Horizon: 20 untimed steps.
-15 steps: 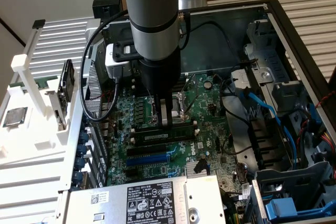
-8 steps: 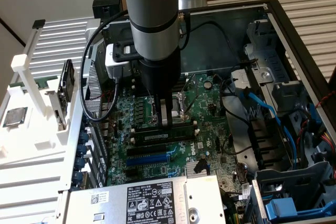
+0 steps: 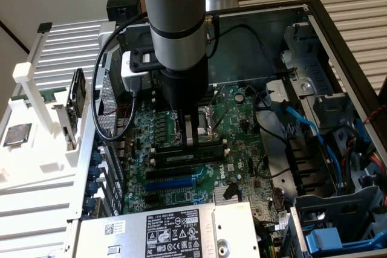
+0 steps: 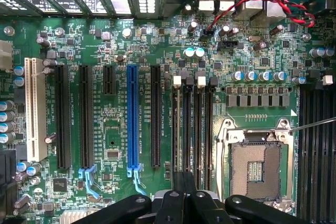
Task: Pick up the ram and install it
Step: 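Press down the ram until it locks into place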
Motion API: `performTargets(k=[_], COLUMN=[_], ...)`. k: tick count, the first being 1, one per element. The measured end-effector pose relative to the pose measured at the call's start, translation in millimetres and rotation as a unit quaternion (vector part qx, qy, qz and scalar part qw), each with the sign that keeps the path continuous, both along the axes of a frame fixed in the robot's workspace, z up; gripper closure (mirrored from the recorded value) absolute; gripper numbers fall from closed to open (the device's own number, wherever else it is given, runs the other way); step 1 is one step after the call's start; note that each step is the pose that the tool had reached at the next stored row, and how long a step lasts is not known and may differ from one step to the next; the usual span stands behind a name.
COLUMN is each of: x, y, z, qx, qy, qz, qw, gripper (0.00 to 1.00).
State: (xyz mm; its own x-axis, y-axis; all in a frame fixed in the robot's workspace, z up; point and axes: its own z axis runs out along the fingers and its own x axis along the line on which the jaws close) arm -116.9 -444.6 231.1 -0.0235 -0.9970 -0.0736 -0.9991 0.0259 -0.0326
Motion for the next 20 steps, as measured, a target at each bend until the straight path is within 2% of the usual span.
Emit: performTargets(k=[11, 20], x=[0.0, 0.0], y=[-0.4, -0.4], z=[-0.1, -4.5], qx=[-0.0001, 0.0], qy=[0.0, 0.0], qz=[0.0, 0.0], qw=[1.0, 1.0], gripper=[0.9, 0.9])
